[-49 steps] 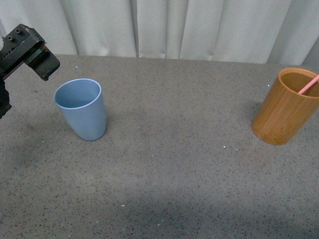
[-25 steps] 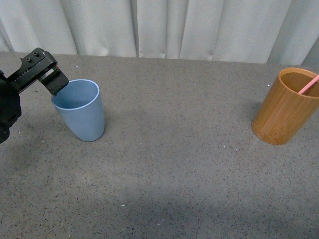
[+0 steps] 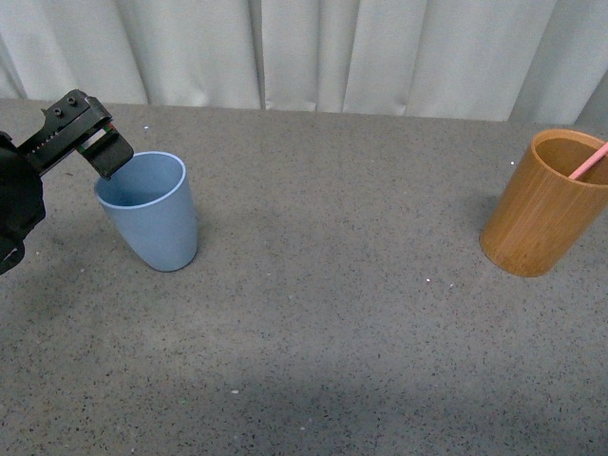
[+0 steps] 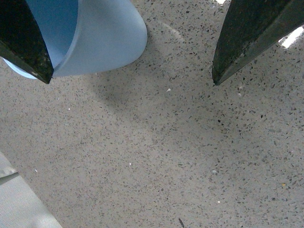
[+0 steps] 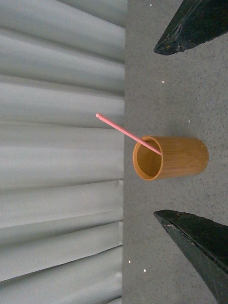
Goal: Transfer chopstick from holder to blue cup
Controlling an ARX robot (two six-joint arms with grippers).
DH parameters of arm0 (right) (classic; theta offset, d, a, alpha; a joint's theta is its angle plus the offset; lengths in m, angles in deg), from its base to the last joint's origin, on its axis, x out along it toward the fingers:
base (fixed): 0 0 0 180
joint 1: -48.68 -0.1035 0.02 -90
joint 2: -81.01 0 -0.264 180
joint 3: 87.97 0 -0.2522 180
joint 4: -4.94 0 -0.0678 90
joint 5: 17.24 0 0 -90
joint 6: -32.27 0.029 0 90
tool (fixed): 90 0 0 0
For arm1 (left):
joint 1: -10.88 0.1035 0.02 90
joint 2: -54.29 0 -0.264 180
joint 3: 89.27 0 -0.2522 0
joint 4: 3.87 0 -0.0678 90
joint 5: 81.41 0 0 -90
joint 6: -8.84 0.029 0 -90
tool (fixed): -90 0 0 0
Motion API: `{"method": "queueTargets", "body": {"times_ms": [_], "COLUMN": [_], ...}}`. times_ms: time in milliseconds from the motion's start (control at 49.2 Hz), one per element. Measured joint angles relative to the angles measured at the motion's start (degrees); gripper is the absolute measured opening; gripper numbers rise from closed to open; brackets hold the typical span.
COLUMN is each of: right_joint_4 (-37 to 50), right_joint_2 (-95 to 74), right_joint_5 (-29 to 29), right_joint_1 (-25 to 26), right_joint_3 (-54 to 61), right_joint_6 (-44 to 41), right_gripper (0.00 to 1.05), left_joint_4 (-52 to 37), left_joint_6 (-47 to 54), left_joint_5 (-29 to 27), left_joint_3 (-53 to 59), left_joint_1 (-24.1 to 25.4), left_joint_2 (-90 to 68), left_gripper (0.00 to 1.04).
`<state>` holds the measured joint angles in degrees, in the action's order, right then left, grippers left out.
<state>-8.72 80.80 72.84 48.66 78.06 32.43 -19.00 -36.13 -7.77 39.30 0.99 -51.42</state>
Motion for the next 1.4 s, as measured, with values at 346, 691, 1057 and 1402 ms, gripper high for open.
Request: {"method": "queueTargets", "body": {"times_ms": [346,691,1057,1402], "right_joint_4": [0.0,0.0,0.0,0.0], "right_joint_2": [0.0,0.0,0.0,0.0], "right_joint_5": [0.0,0.0,0.0,0.0], "right_joint_1": [0.0,0.0,0.0,0.0], "right_joint_3": [0.0,0.0,0.0,0.0], "right_joint_6": [0.0,0.0,0.0,0.0], "right_gripper": [0.95,0.95,0.95,0.95], "left_joint_4": [0.0,-0.7,-1.4,-0.3], "left_joint_6": [-0.2,0.7,-0.1,1.2], "left_joint_5": [0.3,-0.5,1.2,3.4], "left_joint_3": [1.2,1.7,1.8,1.2], "left_joint_1": [-1.5,-2.6,-3.1,-10.7], "left_joint_2": [0.2,-1.1,-1.3,4.1], "left_gripper": [0.98,0.8,0.16,0.04]}}
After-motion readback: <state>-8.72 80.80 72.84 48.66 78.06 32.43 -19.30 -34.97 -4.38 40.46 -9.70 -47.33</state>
